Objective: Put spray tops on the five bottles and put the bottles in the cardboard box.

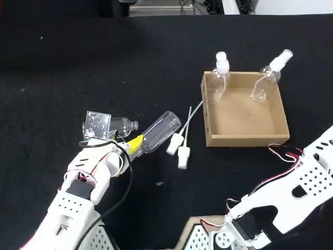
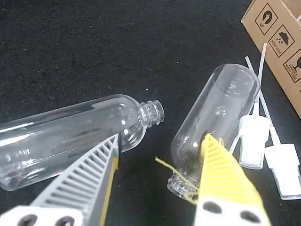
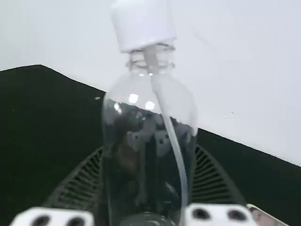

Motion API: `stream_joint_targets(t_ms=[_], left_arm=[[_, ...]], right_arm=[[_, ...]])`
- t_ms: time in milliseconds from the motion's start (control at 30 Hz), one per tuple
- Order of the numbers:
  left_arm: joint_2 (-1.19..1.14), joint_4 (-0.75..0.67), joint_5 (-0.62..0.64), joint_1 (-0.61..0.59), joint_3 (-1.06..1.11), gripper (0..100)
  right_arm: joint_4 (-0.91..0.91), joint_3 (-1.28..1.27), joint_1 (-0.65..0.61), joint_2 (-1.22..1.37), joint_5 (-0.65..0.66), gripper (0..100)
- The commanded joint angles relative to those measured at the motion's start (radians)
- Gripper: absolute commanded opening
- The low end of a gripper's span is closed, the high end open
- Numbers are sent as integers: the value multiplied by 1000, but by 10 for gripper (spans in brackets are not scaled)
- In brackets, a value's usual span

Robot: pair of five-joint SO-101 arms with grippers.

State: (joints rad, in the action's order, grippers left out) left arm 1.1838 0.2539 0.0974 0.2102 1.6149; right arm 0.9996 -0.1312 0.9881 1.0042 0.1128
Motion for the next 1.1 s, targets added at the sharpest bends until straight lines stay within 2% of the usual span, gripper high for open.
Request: stream_joint_targets(t_ms=[0, 567, 800, 1067], left_arm=[[12, -23, 9, 5, -15, 259], [12, -23, 6, 5, -15, 259], [12, -23, 5, 5, -16, 259], [12, -23, 3, 5, -18, 259]], right_arm=[[28, 1, 11, -15, -3, 174], [23, -1, 6, -18, 5, 178], [23, -1, -3, -16, -2, 328], [26, -2, -5, -19, -3, 319]])
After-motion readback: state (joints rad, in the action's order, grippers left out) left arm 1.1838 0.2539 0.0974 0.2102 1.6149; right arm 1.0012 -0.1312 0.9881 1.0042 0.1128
